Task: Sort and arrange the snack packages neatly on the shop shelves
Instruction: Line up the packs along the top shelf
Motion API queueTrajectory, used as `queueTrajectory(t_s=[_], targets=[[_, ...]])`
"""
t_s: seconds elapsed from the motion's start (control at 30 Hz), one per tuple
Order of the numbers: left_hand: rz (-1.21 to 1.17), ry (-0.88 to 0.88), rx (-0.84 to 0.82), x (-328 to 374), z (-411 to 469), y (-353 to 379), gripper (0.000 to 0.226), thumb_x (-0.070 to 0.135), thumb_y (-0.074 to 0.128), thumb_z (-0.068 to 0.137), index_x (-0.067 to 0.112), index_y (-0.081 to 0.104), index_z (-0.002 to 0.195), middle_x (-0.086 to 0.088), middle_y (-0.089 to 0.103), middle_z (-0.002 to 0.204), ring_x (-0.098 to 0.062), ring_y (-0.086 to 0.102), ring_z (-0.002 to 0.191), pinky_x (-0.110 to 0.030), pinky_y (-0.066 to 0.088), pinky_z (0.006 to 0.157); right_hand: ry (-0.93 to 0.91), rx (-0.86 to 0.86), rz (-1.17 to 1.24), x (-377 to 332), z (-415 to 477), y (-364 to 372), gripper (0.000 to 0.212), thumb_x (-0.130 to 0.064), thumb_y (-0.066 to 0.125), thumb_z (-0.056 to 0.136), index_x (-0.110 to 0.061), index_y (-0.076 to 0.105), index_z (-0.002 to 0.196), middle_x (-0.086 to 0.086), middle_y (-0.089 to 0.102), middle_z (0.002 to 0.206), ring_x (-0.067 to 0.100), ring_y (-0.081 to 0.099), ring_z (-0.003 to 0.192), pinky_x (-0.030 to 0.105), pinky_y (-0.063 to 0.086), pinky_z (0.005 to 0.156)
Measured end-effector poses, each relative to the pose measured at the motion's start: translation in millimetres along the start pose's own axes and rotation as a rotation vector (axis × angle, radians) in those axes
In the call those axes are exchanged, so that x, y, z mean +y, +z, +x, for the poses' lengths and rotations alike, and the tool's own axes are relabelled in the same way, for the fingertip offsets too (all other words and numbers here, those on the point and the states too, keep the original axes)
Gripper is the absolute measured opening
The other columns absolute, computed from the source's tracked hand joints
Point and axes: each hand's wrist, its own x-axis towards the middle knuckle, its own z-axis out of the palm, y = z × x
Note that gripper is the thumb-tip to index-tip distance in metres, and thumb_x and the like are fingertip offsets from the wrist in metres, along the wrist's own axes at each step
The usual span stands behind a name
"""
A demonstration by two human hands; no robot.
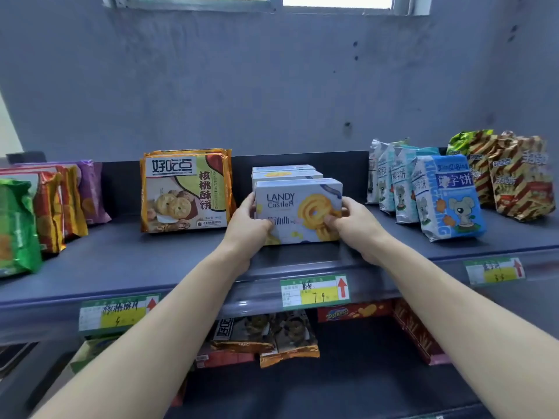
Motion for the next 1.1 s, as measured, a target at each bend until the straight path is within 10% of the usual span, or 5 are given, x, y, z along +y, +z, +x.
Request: queueTrajectory(t_s=[0.1,0.37,0.63,1.1], targets=[[-0.005,-0.037,0.024,-3,2,-1,0.061,-0.009,0.049,0.088,0.024,0.04,0.139,0.0,0.055,0.107,-0.006,0.056,0.092,-0.013,0.046,0.059,0.004,-0.035,-0.066,1,3,-1,0.028,-0.008,0.057,0.091,-0.023,0.056,0.114,-0.008,0.064,0.097,0.018,0.062,0.098,0.032,0.05,0.088],[-0.108,-0.195,0.154,-5,2,-5,0.037,-0.01,0.049,0.088,-0.001,0.052,0.124,-0.021,0.06,0.123,-0.033,0.058,0.114,-0.044,0.045,0.102,-0.008,-0.033,-0.114,9,8,2,0.02,-0.016,0.059,0.09,-0.017,0.06,0.11,0.004,0.066,0.11,0.022,0.062,0.103,0.039,0.048,0.096],[-0.062,-0.221,0.281,-5,1,-3,0.017,0.007,0.064,0.086,0.005,0.053,0.099,-0.024,0.061,0.115,-0.037,0.059,0.11,-0.049,0.047,0.098,-0.012,0.131,-0.197,10,8,0,0.013,-0.026,0.061,0.09,-0.014,0.056,0.092,0.007,0.061,0.1,0.02,0.054,0.086,0.026,0.035,0.065],[-0.122,-0.198,0.311,-7,3,-3,0.02,0.001,0.06,0.089,0.011,0.052,0.073,-0.007,0.058,0.076,-0.016,0.055,0.068,-0.024,0.049,0.066,0.07,0.117,-0.098,11,7,1,0.021,-0.016,0.055,0.092,-0.004,0.071,0.089,0.017,0.07,0.102,0.018,0.052,0.073,0.027,0.041,0.062]])
